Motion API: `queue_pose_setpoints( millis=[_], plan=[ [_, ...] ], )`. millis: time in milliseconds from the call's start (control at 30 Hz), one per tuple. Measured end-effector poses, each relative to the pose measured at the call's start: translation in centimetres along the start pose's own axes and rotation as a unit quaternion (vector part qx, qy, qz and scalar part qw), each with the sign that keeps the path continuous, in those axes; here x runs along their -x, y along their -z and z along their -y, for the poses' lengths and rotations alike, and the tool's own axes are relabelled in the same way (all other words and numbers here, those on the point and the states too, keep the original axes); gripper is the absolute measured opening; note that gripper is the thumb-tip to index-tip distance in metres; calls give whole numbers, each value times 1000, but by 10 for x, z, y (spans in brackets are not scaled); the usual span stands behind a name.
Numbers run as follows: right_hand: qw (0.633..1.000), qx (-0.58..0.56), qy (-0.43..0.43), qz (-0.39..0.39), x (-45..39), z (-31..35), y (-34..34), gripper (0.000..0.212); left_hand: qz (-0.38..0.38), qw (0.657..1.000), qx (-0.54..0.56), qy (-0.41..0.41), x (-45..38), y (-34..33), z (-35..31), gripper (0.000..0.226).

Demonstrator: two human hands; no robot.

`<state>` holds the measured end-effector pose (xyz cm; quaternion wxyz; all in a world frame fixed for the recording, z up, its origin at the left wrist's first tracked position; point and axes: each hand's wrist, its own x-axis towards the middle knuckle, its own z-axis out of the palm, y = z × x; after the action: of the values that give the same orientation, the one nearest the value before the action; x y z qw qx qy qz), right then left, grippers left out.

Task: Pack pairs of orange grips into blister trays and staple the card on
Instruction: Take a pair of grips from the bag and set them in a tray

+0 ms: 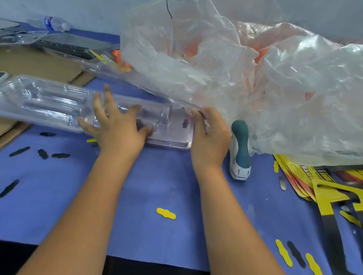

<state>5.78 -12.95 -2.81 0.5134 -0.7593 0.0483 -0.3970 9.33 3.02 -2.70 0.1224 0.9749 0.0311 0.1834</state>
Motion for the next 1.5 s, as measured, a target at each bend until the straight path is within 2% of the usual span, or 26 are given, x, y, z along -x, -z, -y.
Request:
queue_pose_setpoints(
  millis=[133, 200, 333, 433, 500, 567, 633, 700, 767, 800, 867, 967, 1033, 1100, 1233, 1333, 1400, 1433, 1500],
  plan=[
    [996, -58, -24, -57, 2, 6, -1, 32, 63, 995, 28, 68, 7, 6, -6, 58],
    [996, -60, -18, -56, 3, 6, -3, 27, 72, 995, 34, 63, 8, 7, -6, 54],
    [995, -80, -11, -54, 5, 4, -6, 13, 45, 997, 33, 47, 5, 2, -5, 55],
    [994, -91, -15, -63, 5, 5, -7, 21, 49, 995, 74, 52, -3, -8, 8, 55],
    [992, -99, -26, -67, 4, 6, -7, 26, 76, 990, 108, 58, -13, -15, 18, 56],
    [988, -129, -55, -64, 3, 7, -8, 26, 94, 982, 163, 31, -22, -18, 23, 53],
    [981, -159, -94, -50, 3, 7, -8, 21, 63, 958, 278, 31, -22, -15, 22, 46],
    [976, -171, -129, -38, 2, 5, -7, 16, -9, 940, 335, 63, -16, -9, 18, 45],
    [973, -173, -152, -30, 3, 4, -5, 17, -50, 950, 300, 74, -7, -5, 16, 37],
    [973, -167, -158, -28, 3, 4, -4, 18, -45, 962, 260, 70, -3, -4, 15, 31],
    [976, -145, -157, -38, 6, 3, 0, 24, 9, 988, 151, 44, 3, -3, 12, 29],
    [982, -101, -148, -58, 13, 0, 12, 33, 66, 997, 45, -6, 19, 0, 6, 31],
    [984, -74, -152, -59, 18, -2, 26, 37, 46, 998, 47, -18, 32, 5, 4, 20],
    [983, -59, -170, -46, 21, -6, 40, 36, 5, 995, 102, -4, 43, 11, 3, 27],
    [980, -45, -194, -5, 27, -11, 65, 33, -83, 972, 216, -34, 67, 28, -3, 23],
    [980, -5, -197, -14, 31, -12, 73, 53, -99, 956, 276, -29, 74, 31, -4, 21],
    [979, 17, -203, -34, 32, -13, 76, 64, -90, 940, 326, 41, 71, 26, 0, 18],
    [977, 25, -205, -45, 33, -13, 77, 68, -82, 922, 364, 97, 67, 24, 3, 20],
    [975, 26, -208, -68, 33, -11, 80, 70, -80, 860, 456, 215, 60, 24, 8, 28]
  ],
)
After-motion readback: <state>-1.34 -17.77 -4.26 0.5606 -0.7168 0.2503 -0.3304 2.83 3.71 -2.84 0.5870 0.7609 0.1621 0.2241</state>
